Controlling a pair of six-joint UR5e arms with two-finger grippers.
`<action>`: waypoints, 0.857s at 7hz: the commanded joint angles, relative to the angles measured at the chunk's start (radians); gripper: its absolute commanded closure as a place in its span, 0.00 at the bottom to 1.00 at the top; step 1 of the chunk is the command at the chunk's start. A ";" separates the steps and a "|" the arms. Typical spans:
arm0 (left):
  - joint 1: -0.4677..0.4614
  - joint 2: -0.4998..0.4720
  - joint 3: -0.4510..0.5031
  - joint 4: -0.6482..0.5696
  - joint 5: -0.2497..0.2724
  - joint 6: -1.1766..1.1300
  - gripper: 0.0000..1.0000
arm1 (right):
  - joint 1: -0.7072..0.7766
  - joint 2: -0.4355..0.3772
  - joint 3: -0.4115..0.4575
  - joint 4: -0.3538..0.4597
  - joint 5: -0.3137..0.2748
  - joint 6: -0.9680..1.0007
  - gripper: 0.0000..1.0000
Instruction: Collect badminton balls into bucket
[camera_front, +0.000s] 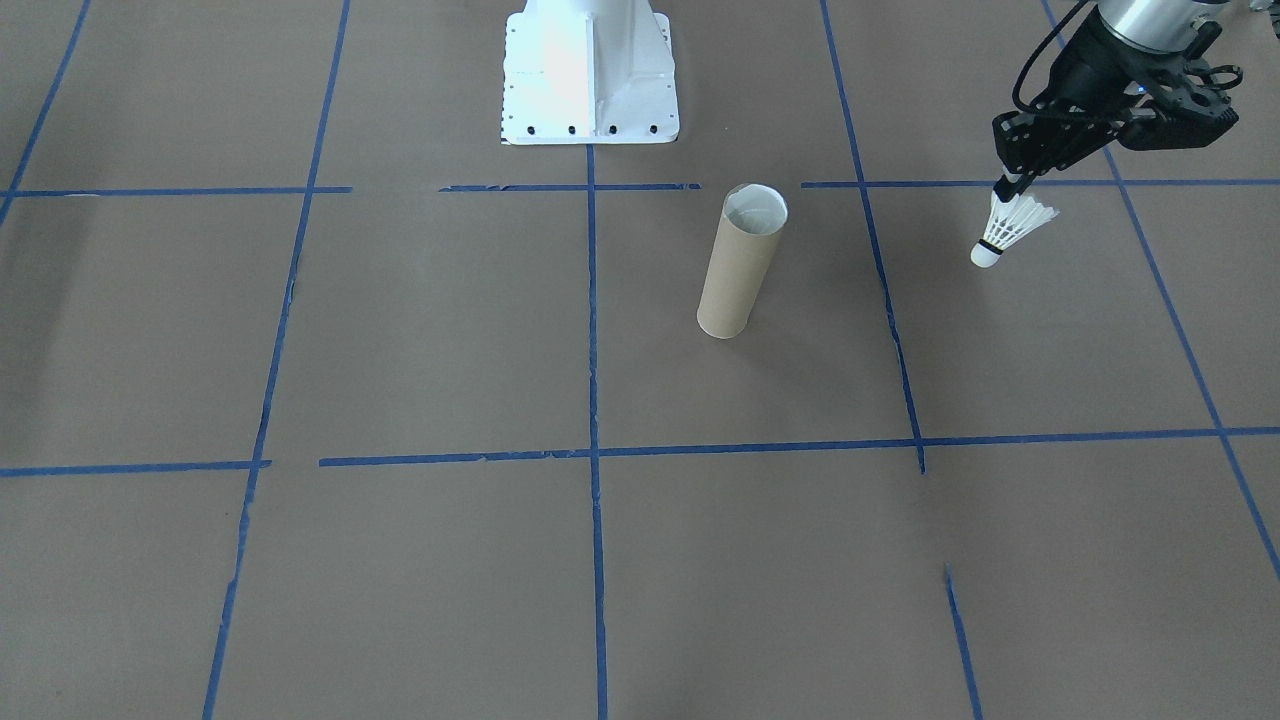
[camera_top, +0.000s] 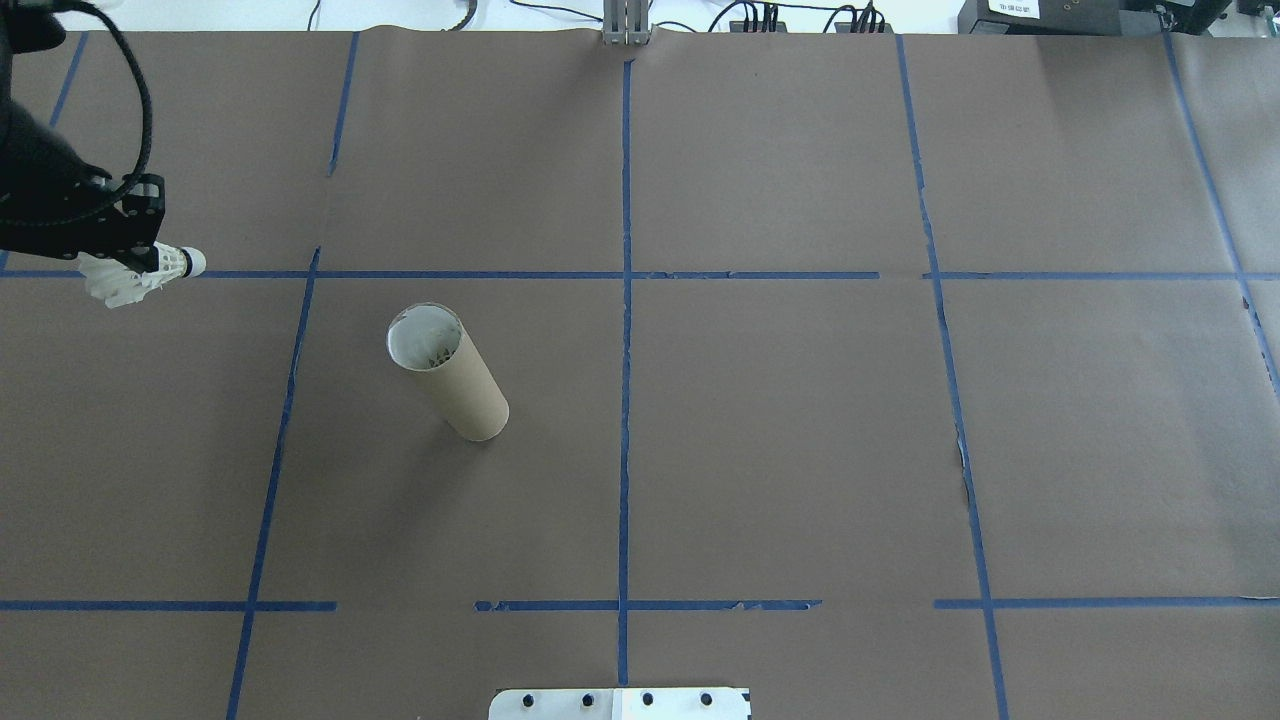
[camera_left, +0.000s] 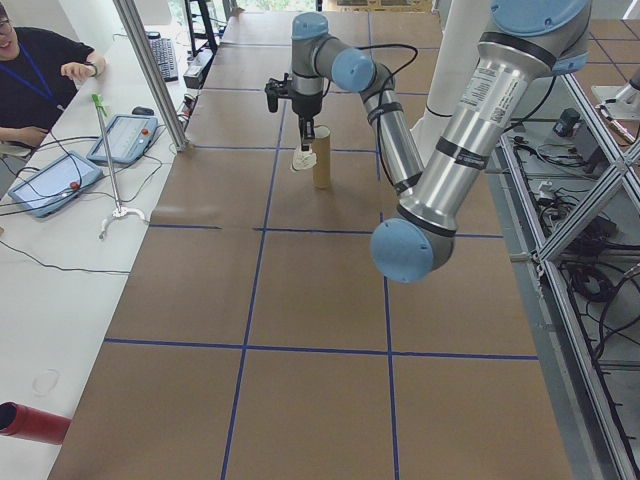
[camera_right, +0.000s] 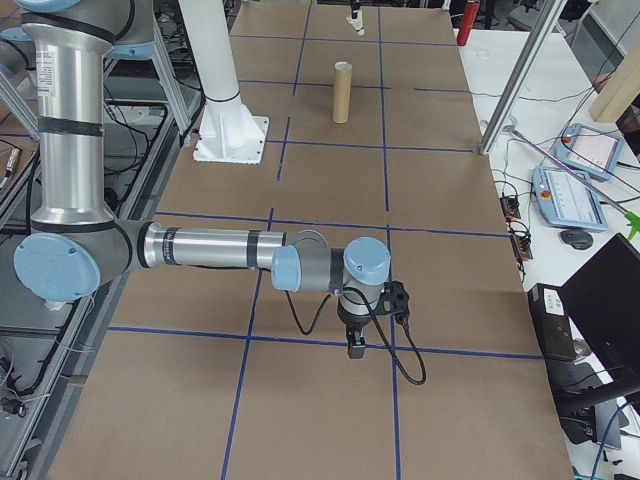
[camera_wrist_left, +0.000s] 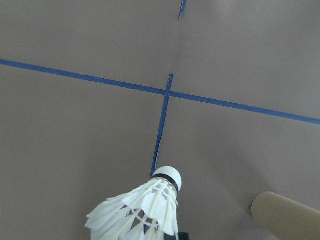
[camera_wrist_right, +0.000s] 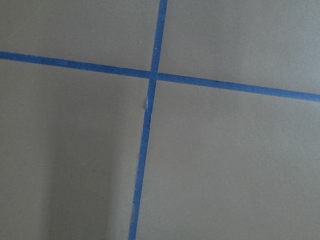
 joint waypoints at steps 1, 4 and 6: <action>0.042 -0.255 0.074 0.252 0.021 0.015 1.00 | 0.000 0.000 0.000 0.000 0.000 0.000 0.00; 0.166 -0.429 0.270 0.272 0.034 -0.033 1.00 | 0.000 0.000 0.000 0.000 0.000 0.000 0.00; 0.194 -0.497 0.381 0.272 0.044 -0.052 1.00 | 0.000 0.000 -0.001 0.000 0.000 0.000 0.00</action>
